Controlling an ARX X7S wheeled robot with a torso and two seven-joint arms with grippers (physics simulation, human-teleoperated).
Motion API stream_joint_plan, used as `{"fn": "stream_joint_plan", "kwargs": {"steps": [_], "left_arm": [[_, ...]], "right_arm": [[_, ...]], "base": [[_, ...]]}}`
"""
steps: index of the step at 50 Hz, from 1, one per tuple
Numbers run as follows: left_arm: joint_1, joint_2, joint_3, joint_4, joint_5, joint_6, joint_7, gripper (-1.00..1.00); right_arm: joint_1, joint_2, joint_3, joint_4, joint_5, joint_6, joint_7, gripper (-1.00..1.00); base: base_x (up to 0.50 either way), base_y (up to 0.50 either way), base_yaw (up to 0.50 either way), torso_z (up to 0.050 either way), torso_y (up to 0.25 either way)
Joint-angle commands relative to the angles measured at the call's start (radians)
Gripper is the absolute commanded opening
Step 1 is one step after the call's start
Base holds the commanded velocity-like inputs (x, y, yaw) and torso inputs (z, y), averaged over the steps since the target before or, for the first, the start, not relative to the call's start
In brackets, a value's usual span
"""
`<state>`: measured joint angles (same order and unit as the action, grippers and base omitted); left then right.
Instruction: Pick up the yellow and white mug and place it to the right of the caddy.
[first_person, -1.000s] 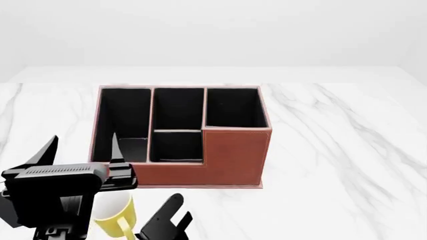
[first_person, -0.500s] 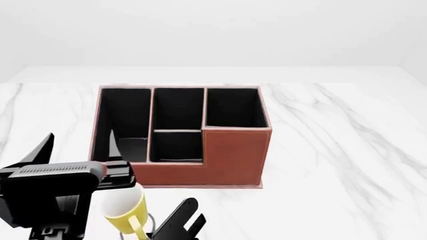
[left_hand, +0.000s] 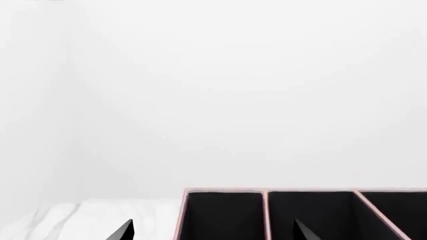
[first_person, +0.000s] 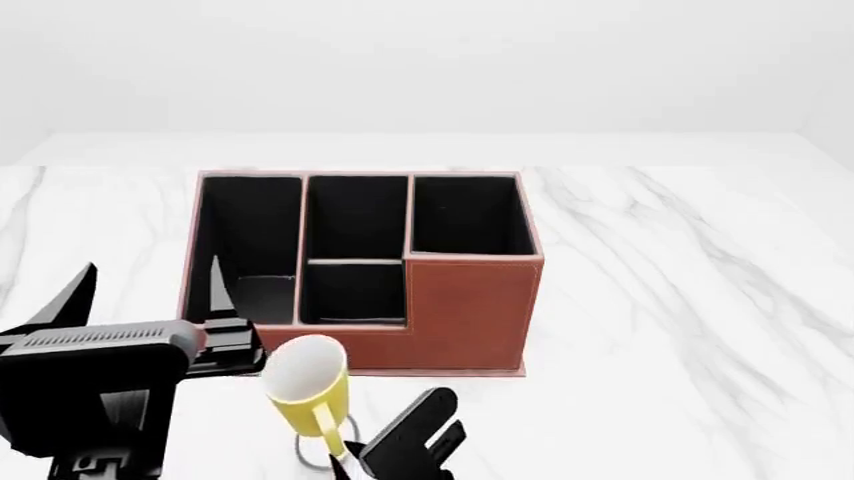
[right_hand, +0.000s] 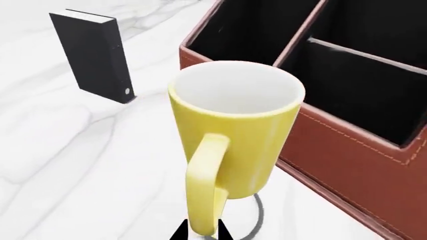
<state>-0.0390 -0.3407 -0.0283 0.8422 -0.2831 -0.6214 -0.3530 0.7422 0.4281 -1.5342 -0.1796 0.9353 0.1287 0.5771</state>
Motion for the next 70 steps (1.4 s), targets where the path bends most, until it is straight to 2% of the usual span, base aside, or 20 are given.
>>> {"fn": "stream_joint_plan", "kwargs": {"steps": [1,31,59,70], "left_arm": [[-0.004,-0.006,0.0,0.01,-0.005,-0.011,-0.009,1.0],[-0.023,-0.018,0.007,0.039,-0.015,-0.052,-0.037,1.0],[-0.045,-0.026,0.022,0.064,-0.027,-0.082,-0.059,1.0],[-0.043,-0.032,0.027,0.073,-0.026,-0.087,-0.068,1.0]], "right_arm": [[-0.005,0.063,0.025,-0.069,-0.034,-0.001,0.061,-1.0],[-0.056,0.259,0.064,-0.233,-0.058,-0.037,0.22,-1.0],[-0.097,0.349,0.075,-0.316,-0.094,-0.063,0.301,-1.0],[-0.11,0.434,0.087,-0.389,-0.094,-0.06,0.367,-1.0]], "base": [[0.0,0.0,0.0,0.0,0.0],[0.0,0.0,0.0,0.0,0.0],[0.0,0.0,0.0,0.0,0.0],[0.0,0.0,0.0,0.0,0.001]]}}
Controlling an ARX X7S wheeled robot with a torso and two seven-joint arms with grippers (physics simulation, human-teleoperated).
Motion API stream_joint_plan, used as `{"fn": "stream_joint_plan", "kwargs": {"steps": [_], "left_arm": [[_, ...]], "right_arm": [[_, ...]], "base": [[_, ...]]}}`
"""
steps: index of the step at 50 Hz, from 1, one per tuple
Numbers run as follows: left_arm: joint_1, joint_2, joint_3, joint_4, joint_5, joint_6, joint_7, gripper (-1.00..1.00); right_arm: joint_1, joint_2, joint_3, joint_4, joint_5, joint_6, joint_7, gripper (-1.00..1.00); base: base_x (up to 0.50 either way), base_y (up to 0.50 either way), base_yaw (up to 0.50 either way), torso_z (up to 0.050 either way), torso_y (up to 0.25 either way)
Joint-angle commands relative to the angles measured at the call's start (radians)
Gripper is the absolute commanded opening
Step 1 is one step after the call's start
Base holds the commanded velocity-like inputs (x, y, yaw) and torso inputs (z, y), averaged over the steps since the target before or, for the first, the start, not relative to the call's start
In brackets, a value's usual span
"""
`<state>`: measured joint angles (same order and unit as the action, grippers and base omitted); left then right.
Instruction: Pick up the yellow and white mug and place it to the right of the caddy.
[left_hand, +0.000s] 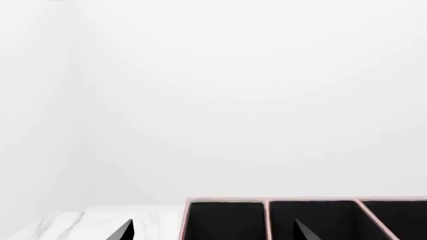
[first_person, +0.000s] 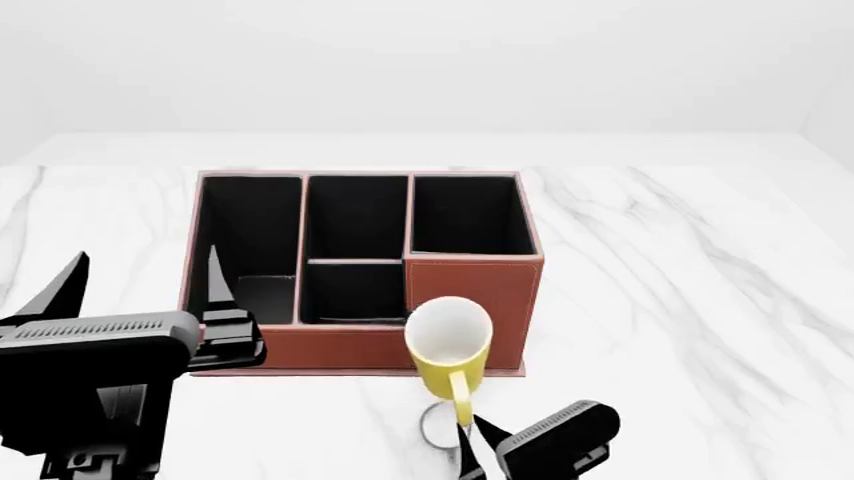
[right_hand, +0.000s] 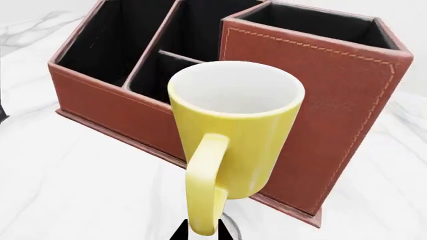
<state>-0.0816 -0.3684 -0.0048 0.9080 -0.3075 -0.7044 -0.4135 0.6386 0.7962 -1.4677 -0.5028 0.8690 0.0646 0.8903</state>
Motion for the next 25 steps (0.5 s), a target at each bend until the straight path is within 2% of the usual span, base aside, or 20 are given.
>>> {"fn": "stream_joint_plan", "kwargs": {"steps": [1,25], "left_arm": [[-0.001,-0.005,0.003,0.007,-0.002,-0.004,-0.008,1.0],[-0.003,-0.012,-0.002,0.016,-0.017,-0.008,-0.023,1.0]], "right_arm": [[-0.008,0.073,0.021,-0.073,-0.029,0.003,0.059,-1.0],[-0.093,0.256,0.036,-0.165,-0.079,-0.088,0.162,-1.0]], "base": [[0.0,0.0,0.0,0.0,0.0],[0.0,0.0,0.0,0.0,0.0]]}}
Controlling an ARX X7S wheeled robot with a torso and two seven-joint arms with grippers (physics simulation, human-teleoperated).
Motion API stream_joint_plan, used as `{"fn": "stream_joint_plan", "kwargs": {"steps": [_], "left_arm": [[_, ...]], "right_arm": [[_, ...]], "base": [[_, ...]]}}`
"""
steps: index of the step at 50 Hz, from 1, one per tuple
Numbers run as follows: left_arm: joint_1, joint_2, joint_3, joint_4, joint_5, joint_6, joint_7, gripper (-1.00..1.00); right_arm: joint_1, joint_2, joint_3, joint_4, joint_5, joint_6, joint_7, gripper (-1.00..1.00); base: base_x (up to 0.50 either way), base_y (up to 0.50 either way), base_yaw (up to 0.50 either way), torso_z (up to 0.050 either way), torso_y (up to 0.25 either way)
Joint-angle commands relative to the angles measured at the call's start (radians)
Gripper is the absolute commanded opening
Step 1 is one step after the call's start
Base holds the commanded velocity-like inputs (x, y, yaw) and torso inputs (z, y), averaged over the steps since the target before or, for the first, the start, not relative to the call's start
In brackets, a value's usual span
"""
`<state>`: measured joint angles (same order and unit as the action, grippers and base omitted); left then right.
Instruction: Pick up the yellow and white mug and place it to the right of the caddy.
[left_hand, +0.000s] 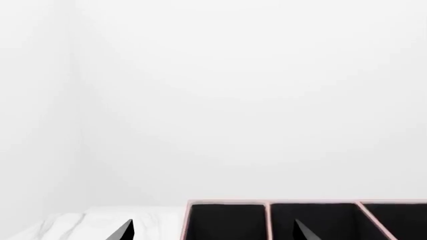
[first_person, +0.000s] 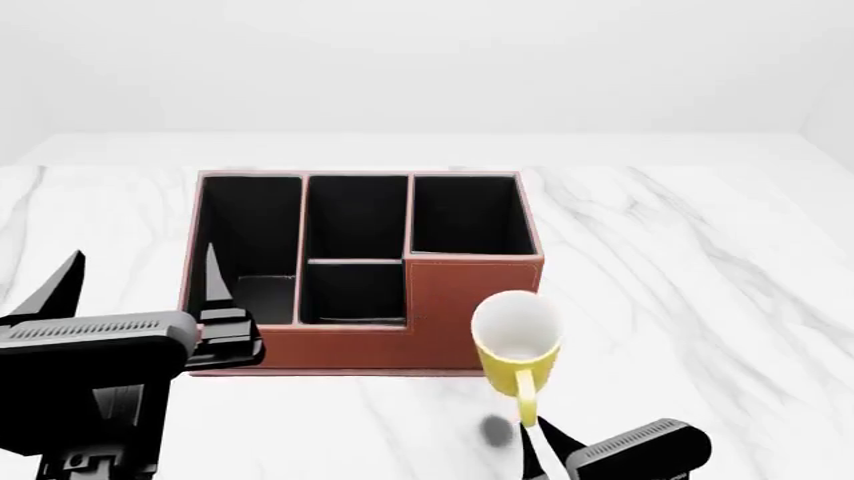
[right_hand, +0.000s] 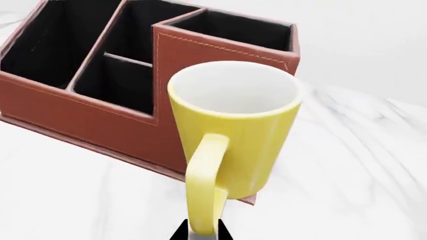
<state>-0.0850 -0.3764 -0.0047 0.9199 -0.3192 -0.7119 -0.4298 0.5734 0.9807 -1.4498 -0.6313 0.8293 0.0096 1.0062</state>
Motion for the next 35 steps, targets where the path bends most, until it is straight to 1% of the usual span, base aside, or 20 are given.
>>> {"fn": "stream_joint_plan", "kwargs": {"steps": [1,6,13,27,35], "left_arm": [[0.001,-0.004,-0.002,0.004,-0.006,0.0,-0.007,1.0],[0.001,-0.005,0.0,0.005,-0.007,0.001,-0.009,1.0],[0.003,-0.007,0.001,0.004,-0.01,0.004,-0.013,1.0],[0.008,-0.012,0.003,-0.011,-0.01,0.023,-0.015,1.0],[0.008,-0.013,0.006,-0.02,-0.01,0.032,-0.016,1.0]], "right_arm": [[-0.032,0.079,0.02,-0.038,-0.041,-0.039,0.051,-1.0],[-0.052,0.113,0.029,-0.037,-0.045,-0.071,0.082,-1.0],[-0.065,0.13,0.041,-0.019,-0.042,-0.097,0.106,-1.0],[-0.067,0.134,0.073,0.052,-0.016,-0.14,0.119,-1.0],[-0.043,0.113,0.096,0.101,0.013,-0.153,0.088,-1.0]], "base": [[0.0,0.0,0.0,0.0,0.0],[0.0,0.0,0.0,0.0,0.0],[0.0,0.0,0.0,0.0,0.001],[0.0,0.0,0.0,0.0,0.0],[0.0,0.0,0.0,0.0,0.001]]}}
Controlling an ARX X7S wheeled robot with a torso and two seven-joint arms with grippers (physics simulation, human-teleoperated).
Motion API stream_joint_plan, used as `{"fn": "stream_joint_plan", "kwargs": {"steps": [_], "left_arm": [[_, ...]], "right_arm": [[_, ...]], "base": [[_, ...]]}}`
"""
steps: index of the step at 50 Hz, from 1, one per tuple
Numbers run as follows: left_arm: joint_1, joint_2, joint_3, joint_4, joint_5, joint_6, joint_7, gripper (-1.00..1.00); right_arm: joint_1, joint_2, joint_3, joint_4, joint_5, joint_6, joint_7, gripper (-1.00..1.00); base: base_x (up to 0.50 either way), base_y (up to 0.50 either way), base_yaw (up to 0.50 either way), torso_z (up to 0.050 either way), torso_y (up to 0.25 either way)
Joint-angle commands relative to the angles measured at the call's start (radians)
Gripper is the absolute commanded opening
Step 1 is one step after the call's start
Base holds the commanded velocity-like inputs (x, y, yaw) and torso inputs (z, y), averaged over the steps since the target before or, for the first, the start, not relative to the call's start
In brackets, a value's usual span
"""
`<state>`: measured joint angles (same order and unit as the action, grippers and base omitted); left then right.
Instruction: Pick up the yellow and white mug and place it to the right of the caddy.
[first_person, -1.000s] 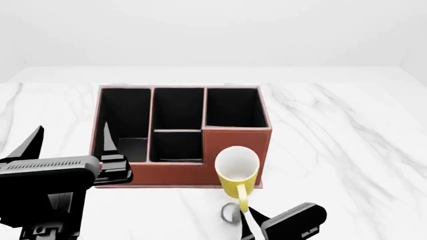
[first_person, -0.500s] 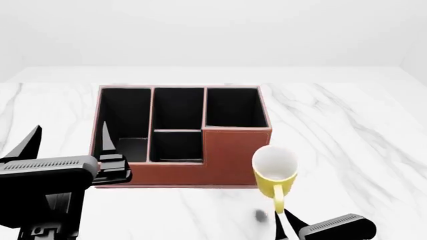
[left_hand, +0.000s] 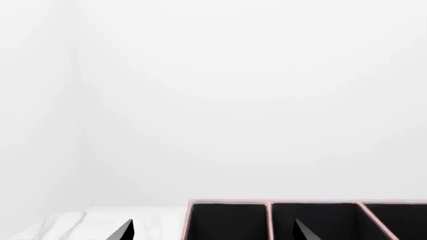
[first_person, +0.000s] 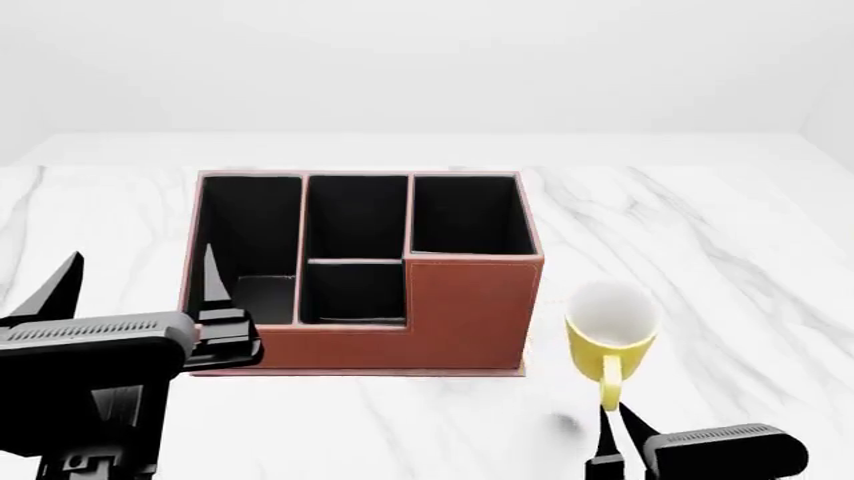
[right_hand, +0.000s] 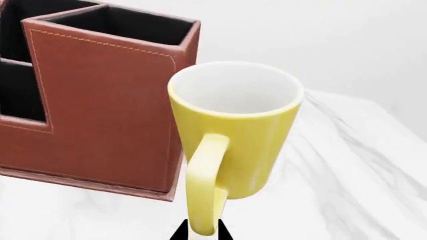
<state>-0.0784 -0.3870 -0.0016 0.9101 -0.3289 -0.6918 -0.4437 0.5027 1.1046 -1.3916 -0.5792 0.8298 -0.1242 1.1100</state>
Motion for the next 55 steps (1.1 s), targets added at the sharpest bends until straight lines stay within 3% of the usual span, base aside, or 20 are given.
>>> {"fn": "stream_joint_plan", "kwargs": {"steps": [1,20,55], "left_arm": [[0.002,-0.003,0.003,-0.011,-0.001,0.012,-0.002,1.0],[0.0,-0.008,0.019,-0.026,0.003,0.022,-0.008,1.0],[0.003,-0.018,0.025,-0.026,-0.006,0.029,-0.019,1.0]], "right_arm": [[0.032,-0.017,0.04,0.058,0.016,-0.02,-0.025,-1.0],[0.086,-0.1,0.095,0.257,0.123,-0.083,-0.193,-1.0],[0.204,-0.293,0.147,0.651,0.259,-0.037,-0.441,-1.0]], "base": [[0.0,0.0,0.0,0.0,0.0],[0.0,0.0,0.0,0.0,0.0],[0.0,0.0,0.0,0.0,0.001]]}}
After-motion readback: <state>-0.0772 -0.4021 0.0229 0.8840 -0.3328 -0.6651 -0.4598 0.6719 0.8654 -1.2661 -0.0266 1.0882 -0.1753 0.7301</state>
